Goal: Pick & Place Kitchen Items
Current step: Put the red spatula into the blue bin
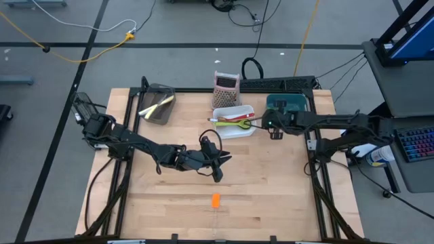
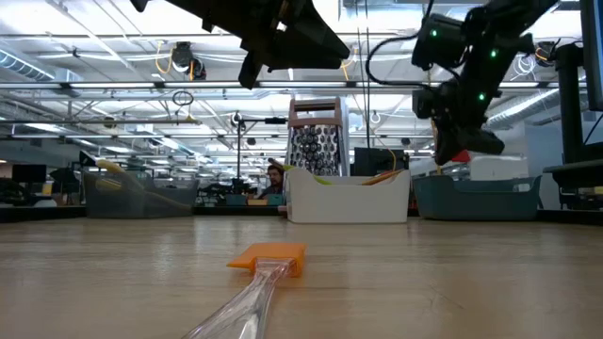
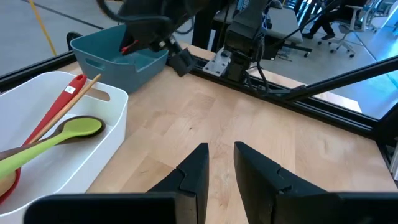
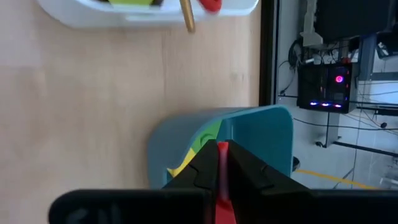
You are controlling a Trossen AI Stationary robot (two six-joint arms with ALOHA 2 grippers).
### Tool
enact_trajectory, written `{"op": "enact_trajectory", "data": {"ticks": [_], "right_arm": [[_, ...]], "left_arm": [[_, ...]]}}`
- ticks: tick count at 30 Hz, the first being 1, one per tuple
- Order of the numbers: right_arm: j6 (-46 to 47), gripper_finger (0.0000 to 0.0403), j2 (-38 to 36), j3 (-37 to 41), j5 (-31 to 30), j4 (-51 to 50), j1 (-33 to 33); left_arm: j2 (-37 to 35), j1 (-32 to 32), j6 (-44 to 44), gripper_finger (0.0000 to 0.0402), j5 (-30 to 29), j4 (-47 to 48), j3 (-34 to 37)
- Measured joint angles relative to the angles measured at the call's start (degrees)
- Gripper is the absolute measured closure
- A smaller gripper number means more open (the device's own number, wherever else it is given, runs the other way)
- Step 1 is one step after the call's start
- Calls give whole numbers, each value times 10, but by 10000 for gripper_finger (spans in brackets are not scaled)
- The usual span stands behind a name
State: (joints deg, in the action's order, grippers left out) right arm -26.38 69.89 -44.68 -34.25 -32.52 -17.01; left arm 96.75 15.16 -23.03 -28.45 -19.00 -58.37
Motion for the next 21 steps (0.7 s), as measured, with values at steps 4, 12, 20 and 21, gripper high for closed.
{"op": "enact_trajectory", "data": {"ticks": [4,12,20,21], "right_arm": [[-28,390,0,41,0,53,-29],[-77,390,0,96,13,155,-70],[-79,389,0,129,120,223,-111],[-78,388,0,131,119,224,-115]], "left_arm": [[0,0,0,325,0,0,0],[0,0,0,325,0,0,0],[0,0,0,325,-1,0,0],[0,0,1,325,-1,0,0]]}}
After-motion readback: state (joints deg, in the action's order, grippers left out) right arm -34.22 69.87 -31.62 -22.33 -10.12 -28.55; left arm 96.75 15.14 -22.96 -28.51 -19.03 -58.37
